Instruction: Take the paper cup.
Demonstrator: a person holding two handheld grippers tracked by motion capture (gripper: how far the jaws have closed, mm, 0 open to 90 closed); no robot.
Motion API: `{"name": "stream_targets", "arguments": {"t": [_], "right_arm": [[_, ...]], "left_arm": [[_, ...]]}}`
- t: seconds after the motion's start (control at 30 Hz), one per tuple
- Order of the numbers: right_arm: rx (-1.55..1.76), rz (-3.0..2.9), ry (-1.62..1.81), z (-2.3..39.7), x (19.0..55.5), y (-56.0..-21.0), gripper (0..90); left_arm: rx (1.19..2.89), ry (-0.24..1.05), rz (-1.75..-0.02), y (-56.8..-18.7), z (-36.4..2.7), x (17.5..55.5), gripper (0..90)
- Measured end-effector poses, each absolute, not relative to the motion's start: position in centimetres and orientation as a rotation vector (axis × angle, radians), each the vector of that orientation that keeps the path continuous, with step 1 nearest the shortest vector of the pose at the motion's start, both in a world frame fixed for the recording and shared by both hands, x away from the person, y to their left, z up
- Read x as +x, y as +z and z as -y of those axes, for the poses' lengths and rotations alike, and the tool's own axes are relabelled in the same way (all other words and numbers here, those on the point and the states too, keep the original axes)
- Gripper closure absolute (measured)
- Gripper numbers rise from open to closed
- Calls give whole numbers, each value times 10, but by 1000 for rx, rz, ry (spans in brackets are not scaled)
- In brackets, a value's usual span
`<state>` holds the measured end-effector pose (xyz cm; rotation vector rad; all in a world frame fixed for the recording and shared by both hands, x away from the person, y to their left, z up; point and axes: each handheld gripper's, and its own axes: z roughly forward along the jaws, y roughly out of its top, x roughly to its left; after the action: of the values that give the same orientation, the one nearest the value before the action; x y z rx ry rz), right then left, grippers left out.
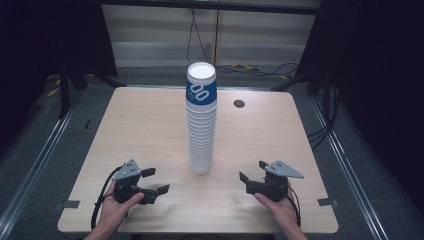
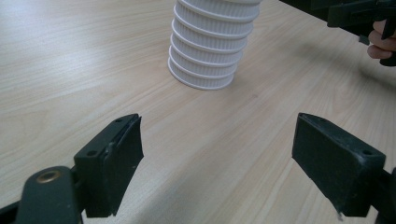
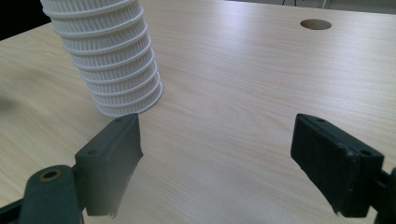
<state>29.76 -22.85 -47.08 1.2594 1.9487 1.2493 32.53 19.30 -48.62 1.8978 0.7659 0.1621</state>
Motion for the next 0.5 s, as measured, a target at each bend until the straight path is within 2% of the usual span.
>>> {"name": "stream_targets", "arguments": {"t": [0.5], "right_arm": [[1287, -1955, 1333, 228, 302, -464, 157]], "left_arm": [[1914, 178, -749, -486, -190, 324, 163]]}}
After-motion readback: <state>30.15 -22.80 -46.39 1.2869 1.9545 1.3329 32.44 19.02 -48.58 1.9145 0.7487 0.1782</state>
